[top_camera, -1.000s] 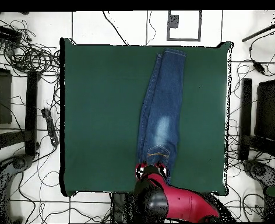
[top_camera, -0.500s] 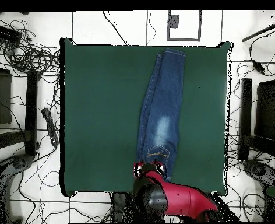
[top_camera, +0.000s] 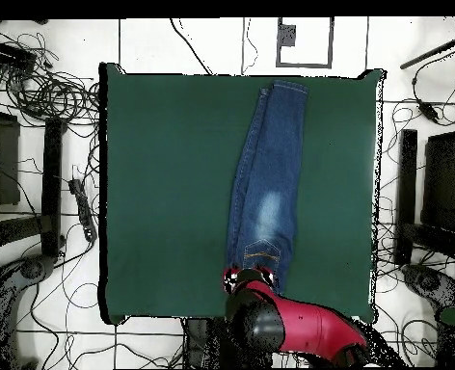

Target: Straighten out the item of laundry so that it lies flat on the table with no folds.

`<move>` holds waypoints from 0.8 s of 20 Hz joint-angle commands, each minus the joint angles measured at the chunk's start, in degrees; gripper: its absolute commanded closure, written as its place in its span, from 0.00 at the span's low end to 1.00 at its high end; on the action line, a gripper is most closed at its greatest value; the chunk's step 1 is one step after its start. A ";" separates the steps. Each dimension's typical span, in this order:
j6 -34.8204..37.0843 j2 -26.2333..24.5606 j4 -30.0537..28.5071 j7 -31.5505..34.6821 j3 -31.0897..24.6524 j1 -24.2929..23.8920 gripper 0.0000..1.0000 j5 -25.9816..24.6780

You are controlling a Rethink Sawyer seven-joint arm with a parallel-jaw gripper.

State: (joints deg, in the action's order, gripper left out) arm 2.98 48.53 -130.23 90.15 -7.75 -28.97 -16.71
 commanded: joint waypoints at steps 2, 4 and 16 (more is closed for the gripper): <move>7.41 1.45 2.67 1.37 -7.81 -1.38 0.00 -1.97; 7.62 1.50 2.77 1.29 -8.00 -1.74 0.00 -2.28; 10.41 2.37 3.59 -0.46 -10.71 -5.62 0.00 -4.07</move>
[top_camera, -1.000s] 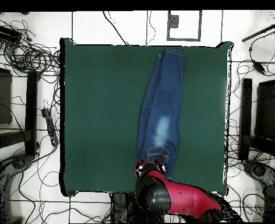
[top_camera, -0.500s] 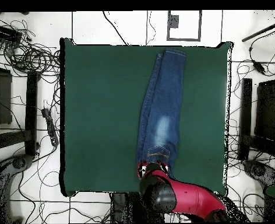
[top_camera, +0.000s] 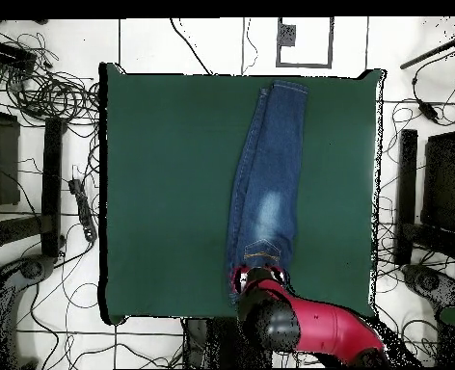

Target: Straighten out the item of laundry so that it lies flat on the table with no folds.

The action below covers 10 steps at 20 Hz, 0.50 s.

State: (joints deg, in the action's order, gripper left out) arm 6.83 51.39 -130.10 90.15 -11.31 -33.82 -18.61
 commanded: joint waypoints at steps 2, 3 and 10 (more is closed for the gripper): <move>6.34 -0.37 3.11 -0.32 -7.50 -1.39 0.00 -2.80; 6.23 -0.62 3.30 -0.17 -7.51 -1.37 0.00 -3.10; 6.21 -2.69 5.02 -0.41 -7.91 -2.40 0.00 -4.56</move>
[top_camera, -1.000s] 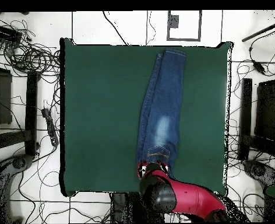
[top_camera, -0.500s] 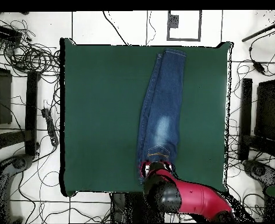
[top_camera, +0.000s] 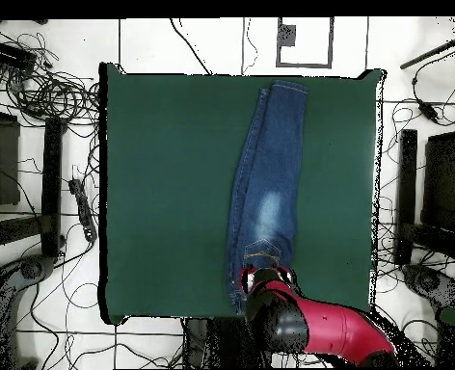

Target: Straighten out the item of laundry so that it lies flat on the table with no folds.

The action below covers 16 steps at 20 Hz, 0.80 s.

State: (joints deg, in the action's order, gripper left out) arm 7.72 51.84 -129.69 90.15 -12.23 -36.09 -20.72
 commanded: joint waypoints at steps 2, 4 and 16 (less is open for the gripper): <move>5.16 -3.76 5.12 -0.41 -6.94 -0.28 0.00 -3.14; 5.18 -4.10 5.66 -0.06 -6.85 0.24 0.00 -3.46; 5.02 -8.45 10.70 0.75 -4.63 2.28 0.00 -6.75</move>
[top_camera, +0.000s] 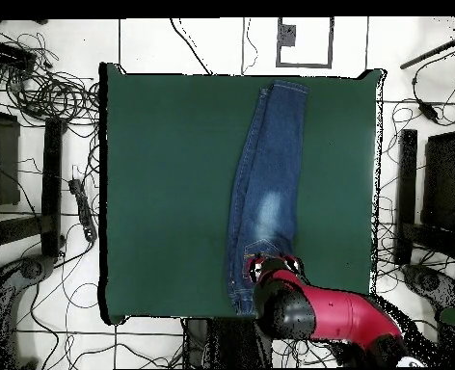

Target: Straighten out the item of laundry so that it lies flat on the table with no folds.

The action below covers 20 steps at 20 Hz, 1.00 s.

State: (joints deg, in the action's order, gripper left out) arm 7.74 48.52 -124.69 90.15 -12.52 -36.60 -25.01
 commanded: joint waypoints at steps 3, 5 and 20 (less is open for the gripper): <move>4.20 -6.51 6.73 0.96 -3.64 3.13 0.00 -3.45; 4.06 -7.03 7.29 1.12 -3.57 3.20 0.00 -3.84; 5.43 -5.14 5.64 0.58 -6.12 0.59 0.00 -3.42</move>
State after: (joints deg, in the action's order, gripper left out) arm 7.73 42.04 -121.15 90.15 -12.54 -36.75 -27.27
